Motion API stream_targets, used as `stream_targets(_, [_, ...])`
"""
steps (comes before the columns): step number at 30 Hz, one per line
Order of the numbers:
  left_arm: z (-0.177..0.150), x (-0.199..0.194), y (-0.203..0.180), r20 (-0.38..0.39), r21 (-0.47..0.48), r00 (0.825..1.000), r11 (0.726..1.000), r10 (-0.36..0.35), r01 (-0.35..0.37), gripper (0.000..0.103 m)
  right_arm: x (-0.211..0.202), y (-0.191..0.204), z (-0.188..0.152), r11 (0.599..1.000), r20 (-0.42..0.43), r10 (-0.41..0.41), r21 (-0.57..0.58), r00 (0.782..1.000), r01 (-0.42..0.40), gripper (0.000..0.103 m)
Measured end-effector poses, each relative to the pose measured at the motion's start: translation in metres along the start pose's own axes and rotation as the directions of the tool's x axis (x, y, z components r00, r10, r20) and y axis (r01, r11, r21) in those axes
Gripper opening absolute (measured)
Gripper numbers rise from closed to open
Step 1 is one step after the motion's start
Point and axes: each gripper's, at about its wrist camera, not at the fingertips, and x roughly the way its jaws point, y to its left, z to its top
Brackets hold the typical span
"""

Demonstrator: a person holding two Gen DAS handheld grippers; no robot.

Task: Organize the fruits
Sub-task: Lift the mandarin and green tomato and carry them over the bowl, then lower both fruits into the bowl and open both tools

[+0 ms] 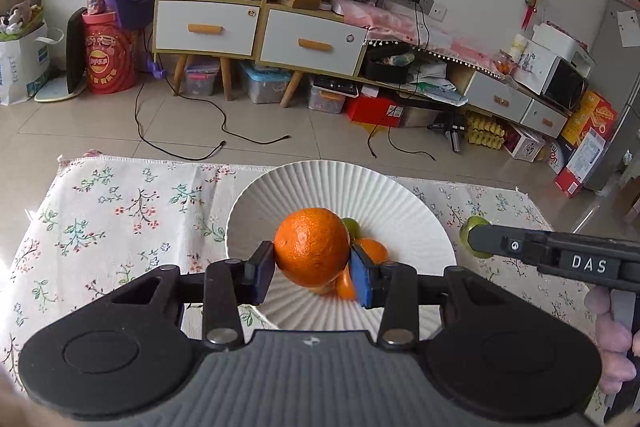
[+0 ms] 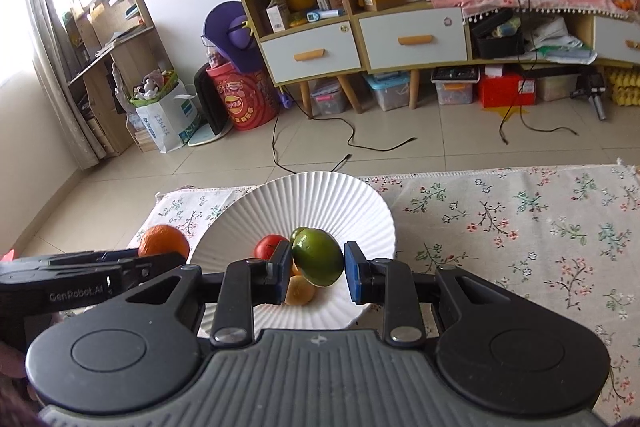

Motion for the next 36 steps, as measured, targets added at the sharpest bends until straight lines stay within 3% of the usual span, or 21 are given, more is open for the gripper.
stream_targets(6, [0.009,0.039,-0.001,-0.053,0.008,0.999,1.000,0.006,-0.005,0.036,0.029,-0.011,-0.002,1.000,-0.052,-0.020,0.012,0.998,0.020,0.025])
stream_targets(14, [0.021,0.072,-0.006,-0.093,0.042,0.996,0.999,0.000,0.004,0.036,0.043,-0.017,0.000,1.000,-0.024,-0.002,-0.008,1.000,0.002,0.025])
stream_targets(21, [0.022,0.083,-0.005,-0.135,0.043,0.991,0.999,-0.006,0.012,0.036,0.050,-0.014,0.000,1.000,-0.013,0.023,-0.021,1.000,-0.023,0.025])
stream_targets(29, [0.023,0.081,-0.004,-0.124,0.048,0.992,0.999,-0.017,0.023,0.037,0.058,-0.003,0.001,0.995,-0.035,0.015,-0.095,0.999,-0.019,0.026])
stream_targets(32, [0.026,0.078,-0.008,-0.114,0.052,0.993,0.999,-0.012,0.018,0.039,0.054,-0.003,0.001,0.995,-0.034,0.030,-0.092,0.999,-0.033,0.029])
stream_targets(34, [0.027,0.075,-0.008,-0.112,0.048,0.994,0.999,-0.016,0.021,0.043,0.049,-0.005,0.003,0.995,-0.041,0.052,-0.080,0.998,-0.055,0.039])
stream_targets(36, [0.028,0.069,-0.008,-0.107,0.045,0.994,0.999,-0.021,0.025,0.052,0.045,-0.006,0.006,0.996,-0.046,0.046,-0.079,0.998,-0.049,0.042])
